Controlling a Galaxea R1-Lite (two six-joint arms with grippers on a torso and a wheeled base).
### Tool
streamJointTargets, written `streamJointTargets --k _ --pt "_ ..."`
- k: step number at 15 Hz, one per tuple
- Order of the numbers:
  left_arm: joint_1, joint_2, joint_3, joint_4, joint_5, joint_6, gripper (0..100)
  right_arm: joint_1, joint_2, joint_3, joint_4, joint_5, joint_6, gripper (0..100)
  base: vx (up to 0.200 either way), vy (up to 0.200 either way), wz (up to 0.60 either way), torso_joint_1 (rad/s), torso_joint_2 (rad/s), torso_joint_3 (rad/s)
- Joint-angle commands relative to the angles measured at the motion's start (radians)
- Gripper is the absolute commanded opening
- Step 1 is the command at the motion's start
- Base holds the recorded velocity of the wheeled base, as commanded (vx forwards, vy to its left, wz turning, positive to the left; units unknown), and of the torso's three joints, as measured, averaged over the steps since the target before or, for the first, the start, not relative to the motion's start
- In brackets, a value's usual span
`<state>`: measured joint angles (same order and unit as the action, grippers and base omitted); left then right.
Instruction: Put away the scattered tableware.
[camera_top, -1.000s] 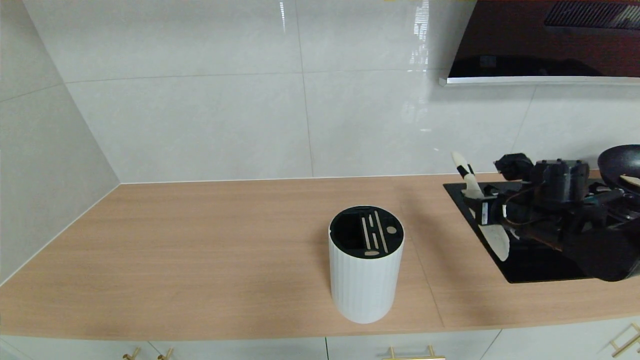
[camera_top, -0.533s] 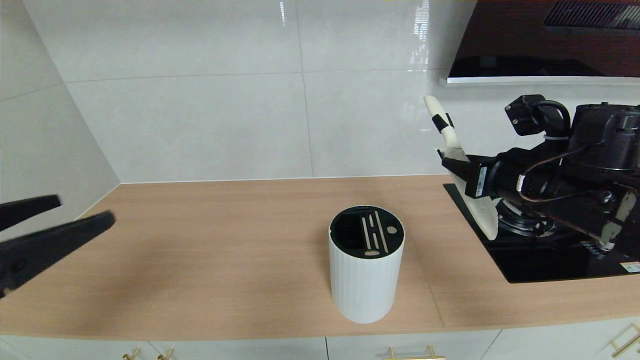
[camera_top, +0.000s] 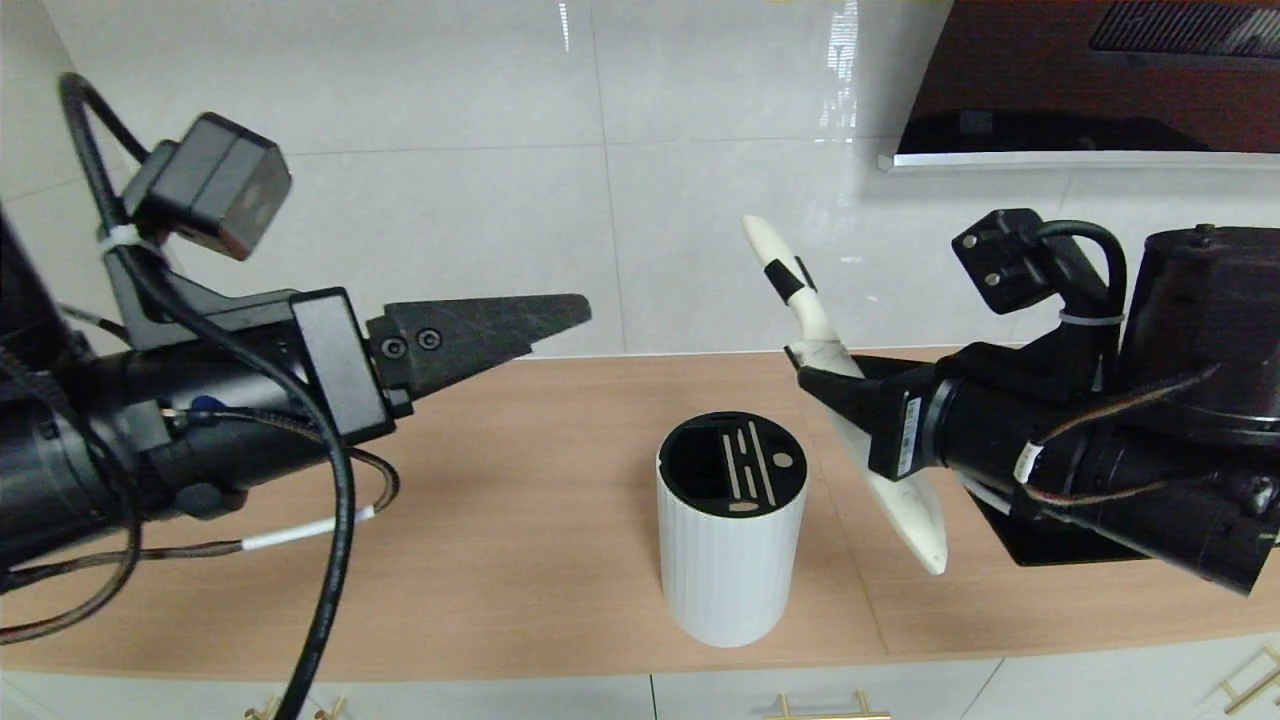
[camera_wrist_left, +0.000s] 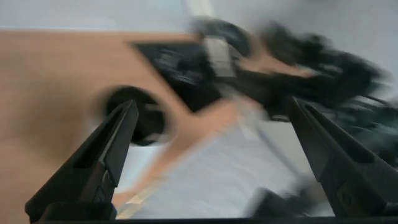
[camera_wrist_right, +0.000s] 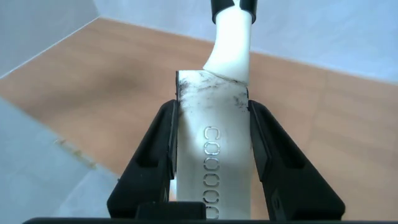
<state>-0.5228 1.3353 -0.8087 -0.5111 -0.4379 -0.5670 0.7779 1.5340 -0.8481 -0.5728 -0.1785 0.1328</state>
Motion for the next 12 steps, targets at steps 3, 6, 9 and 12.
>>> streamJointTargets --k 3,6,9,12 --pt "-0.025 0.174 0.016 -0.086 -0.039 -0.020 100 0.089 0.074 -0.002 -0.004 -0.015 0.031 0 0.000 0.000 0.00 0.000 0.00 0.000" --pt "-0.052 0.300 0.014 -0.245 -0.018 -0.054 100 0.115 0.087 0.004 -0.006 -0.029 0.044 0 0.000 0.000 0.00 0.000 0.00 0.000" --pt "-0.080 0.367 -0.047 -0.314 0.005 -0.120 100 0.124 0.092 0.006 -0.007 -0.029 0.045 0 0.000 0.000 0.00 0.000 0.00 0.000" --pt "-0.080 0.439 -0.084 -0.314 0.033 -0.119 100 0.136 0.095 0.006 -0.010 -0.049 0.045 0 0.000 0.000 0.00 0.000 0.00 0.000"
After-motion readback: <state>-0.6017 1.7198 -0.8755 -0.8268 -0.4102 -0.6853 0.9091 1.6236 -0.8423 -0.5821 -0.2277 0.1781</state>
